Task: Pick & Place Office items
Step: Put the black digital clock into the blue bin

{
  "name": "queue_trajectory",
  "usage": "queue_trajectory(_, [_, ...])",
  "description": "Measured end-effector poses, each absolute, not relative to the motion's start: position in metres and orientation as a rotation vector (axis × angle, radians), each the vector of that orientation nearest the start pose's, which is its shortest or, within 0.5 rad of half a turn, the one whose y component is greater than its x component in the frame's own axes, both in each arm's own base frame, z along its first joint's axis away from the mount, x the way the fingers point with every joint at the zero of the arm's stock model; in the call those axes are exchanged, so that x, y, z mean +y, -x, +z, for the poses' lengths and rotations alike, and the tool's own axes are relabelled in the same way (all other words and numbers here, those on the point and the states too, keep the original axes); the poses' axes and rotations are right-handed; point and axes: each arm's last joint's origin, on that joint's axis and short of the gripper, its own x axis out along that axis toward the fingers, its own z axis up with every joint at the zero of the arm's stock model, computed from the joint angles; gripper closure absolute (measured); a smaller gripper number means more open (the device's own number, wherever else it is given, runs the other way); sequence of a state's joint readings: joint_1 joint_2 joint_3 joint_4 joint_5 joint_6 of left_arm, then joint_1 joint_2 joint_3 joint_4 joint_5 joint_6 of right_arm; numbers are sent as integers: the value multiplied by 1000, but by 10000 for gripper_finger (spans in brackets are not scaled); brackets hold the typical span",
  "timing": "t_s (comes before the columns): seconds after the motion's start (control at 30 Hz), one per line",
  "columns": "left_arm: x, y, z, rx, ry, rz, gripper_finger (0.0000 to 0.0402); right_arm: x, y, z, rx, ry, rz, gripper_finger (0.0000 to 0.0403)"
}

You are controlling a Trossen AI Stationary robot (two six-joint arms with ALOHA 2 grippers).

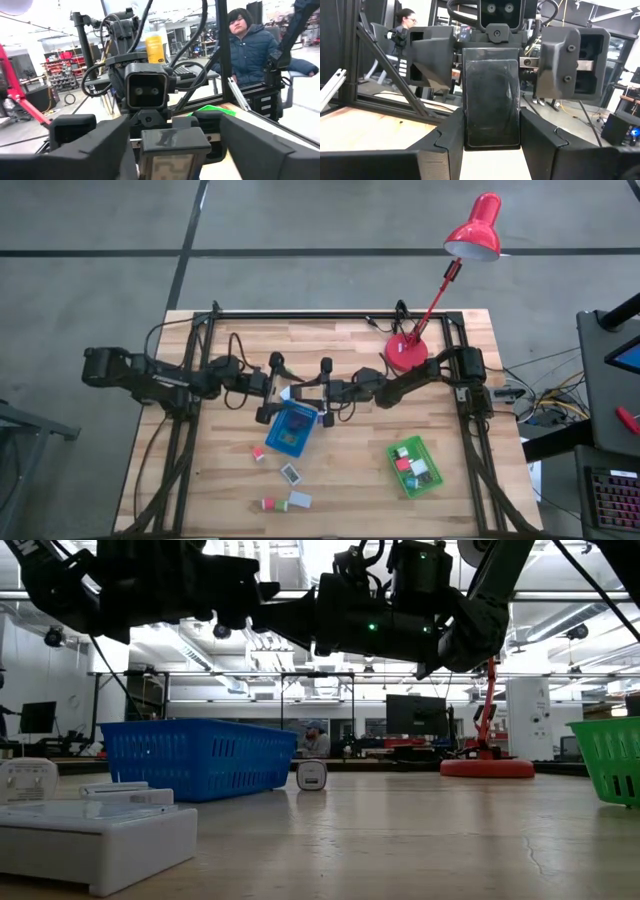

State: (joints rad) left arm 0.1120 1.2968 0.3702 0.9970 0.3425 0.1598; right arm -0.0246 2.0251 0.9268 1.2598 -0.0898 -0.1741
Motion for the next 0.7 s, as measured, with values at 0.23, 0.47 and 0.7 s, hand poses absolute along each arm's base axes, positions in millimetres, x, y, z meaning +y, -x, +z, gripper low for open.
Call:
queue_trajectory(0.23, [18, -239, 204, -82, -192, -195, 230, -7, -396, 166, -167, 179, 48, 259])
queue_trajectory(0.47, [17, -238, 202, -78, -214, -172, 250, -8, -396, 165, -165, 171, 48, 259])
queue_trajectory(0.7, [15, -238, 200, -75, -239, -179, 250, -7, -396, 165, -162, 177, 51, 259])
